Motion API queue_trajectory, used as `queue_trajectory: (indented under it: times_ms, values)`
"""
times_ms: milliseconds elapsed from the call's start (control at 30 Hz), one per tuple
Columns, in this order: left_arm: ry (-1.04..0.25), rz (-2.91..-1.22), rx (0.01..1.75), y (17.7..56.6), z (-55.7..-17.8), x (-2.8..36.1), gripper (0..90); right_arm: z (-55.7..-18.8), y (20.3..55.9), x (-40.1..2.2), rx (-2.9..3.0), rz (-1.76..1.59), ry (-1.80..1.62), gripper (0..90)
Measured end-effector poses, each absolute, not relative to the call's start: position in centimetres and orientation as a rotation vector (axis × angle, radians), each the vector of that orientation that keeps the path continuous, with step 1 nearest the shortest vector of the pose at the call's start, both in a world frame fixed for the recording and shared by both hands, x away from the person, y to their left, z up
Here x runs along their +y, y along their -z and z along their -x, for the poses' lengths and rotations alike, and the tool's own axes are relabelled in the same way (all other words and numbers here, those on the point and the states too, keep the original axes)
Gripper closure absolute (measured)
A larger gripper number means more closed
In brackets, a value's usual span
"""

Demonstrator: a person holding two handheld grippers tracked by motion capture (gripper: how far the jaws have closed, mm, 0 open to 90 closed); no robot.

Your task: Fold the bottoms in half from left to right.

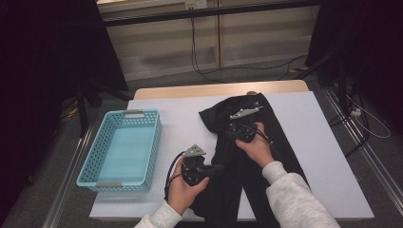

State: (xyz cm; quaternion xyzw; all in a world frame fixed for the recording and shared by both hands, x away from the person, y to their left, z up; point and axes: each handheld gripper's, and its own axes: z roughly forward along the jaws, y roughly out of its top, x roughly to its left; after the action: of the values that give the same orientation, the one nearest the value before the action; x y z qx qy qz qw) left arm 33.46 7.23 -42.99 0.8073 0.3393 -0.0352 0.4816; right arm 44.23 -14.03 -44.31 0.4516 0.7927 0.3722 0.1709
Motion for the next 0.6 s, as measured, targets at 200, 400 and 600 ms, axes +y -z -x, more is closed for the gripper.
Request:
queue_trajectory:
  times_ms: [200,400,600]
  values:
    - [0.086,-1.957,0.823,42.9,-33.3,7.3,89.5,-45.2,44.4,-13.1,2.286,-1.284,-1.064,87.8]
    - [0.087,-1.939,0.811,42.3,-33.4,7.0,89.5,-45.2,43.5,-14.1,2.249,-1.309,-1.109,89.5]
    - [0.123,-1.898,0.773,40.8,-33.8,5.2,89.5,-45.3,42.3,-15.6,2.197,-1.378,-1.177,89.7]
